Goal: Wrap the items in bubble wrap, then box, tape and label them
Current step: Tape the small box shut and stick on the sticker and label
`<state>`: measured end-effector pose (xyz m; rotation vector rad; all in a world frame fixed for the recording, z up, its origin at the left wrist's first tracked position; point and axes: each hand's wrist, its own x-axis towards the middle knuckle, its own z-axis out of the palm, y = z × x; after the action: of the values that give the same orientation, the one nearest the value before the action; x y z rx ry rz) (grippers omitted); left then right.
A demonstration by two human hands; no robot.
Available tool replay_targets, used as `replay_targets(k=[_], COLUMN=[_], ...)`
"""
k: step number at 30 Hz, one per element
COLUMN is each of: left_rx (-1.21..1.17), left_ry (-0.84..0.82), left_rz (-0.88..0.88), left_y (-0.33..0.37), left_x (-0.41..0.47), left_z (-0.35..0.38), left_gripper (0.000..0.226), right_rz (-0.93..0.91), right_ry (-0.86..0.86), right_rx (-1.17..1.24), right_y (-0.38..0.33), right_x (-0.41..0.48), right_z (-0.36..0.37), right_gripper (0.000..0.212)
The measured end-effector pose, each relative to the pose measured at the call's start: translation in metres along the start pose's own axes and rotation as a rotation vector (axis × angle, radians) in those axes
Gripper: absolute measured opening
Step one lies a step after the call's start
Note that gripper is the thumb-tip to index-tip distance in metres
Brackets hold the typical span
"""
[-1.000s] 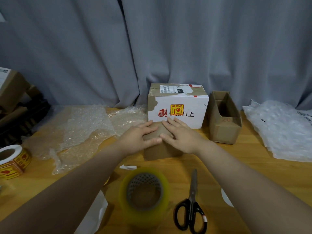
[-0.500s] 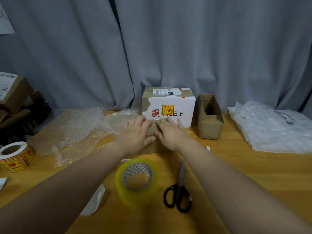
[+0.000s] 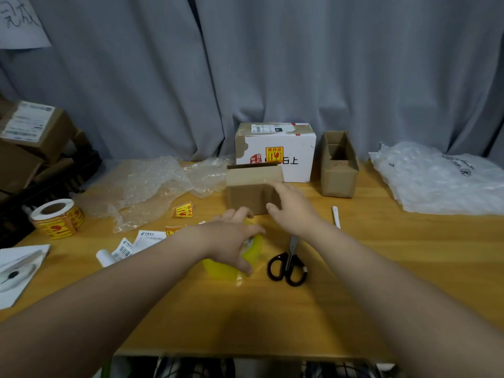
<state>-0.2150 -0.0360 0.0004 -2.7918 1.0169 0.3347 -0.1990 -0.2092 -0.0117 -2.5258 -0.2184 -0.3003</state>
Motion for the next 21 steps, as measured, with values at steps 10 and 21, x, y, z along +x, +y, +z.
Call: replay_targets(k=[10,21], left_rx=[0.045,-0.208], left_ry=[0.299,0.747], left_rz=[0.107,-0.111], left_y=[0.014,-0.017], left_x=[0.017,0.007], left_z=[0.014,-0.014], left_gripper=[0.011,0.007], right_rz=[0.251,0.283], right_ry=[0.023,-0.09], right_rx=[0.331,0.759], right_y=[0.012,-0.001], right_x=[-0.016,-0.029], right_z=[0.01,-0.003], right_gripper=[0.049,0.033])
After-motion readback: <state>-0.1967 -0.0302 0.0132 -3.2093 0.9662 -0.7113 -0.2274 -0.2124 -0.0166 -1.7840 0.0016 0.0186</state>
